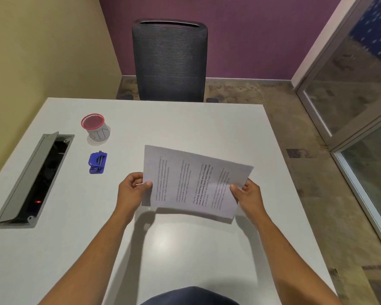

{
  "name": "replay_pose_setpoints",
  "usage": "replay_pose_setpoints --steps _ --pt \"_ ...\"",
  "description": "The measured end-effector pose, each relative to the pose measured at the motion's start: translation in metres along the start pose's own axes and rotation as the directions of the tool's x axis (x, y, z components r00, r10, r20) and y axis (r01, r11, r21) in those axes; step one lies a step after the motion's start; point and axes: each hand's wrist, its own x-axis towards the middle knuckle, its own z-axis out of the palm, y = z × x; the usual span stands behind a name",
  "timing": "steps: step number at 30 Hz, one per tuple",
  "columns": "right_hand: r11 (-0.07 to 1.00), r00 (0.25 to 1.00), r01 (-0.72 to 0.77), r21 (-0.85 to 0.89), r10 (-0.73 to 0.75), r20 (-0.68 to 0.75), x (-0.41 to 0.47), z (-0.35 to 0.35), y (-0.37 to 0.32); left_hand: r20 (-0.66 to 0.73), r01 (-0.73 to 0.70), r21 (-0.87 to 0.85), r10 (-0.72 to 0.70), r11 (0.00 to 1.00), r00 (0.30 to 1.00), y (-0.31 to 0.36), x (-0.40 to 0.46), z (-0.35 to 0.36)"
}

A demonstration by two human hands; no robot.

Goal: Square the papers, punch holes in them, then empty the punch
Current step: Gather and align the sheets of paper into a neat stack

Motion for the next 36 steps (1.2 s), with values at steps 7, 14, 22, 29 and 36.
replay_pose_setpoints --steps 7,14,22,29,36 --pt "0.996 0.998 0.06 0.067 -0.059 -0.023 0.005 0.007 -0.015 0.016 -0.152 0.072 0.151 0.986 0.988 0.008 0.002 0.007" --pt "1.0 1.0 0.014 -0.019 -0.013 0.024 -0.001 0.019 0.007 -0.003 -0.107 0.138 0.108 0.985 0.994 -0.019 -0.002 0.001" --pt "0.994 0.998 -0.014 -0.111 0.007 -0.062 -0.002 0.023 0.02 -0.056 -0.107 0.137 0.115 0.985 0.992 -0.025 -0.008 0.006" --pt "0.993 0.996 0.021 -0.114 -0.031 -0.083 0.002 0.02 0.011 -0.062 -0.177 0.112 0.185 0.978 0.981 -0.014 -0.007 0.005" --pt "0.997 0.998 -0.054 -0.057 0.052 -0.033 -0.005 0.024 0.025 -0.095 -0.133 0.136 0.146 0.982 0.985 -0.028 -0.013 0.005"
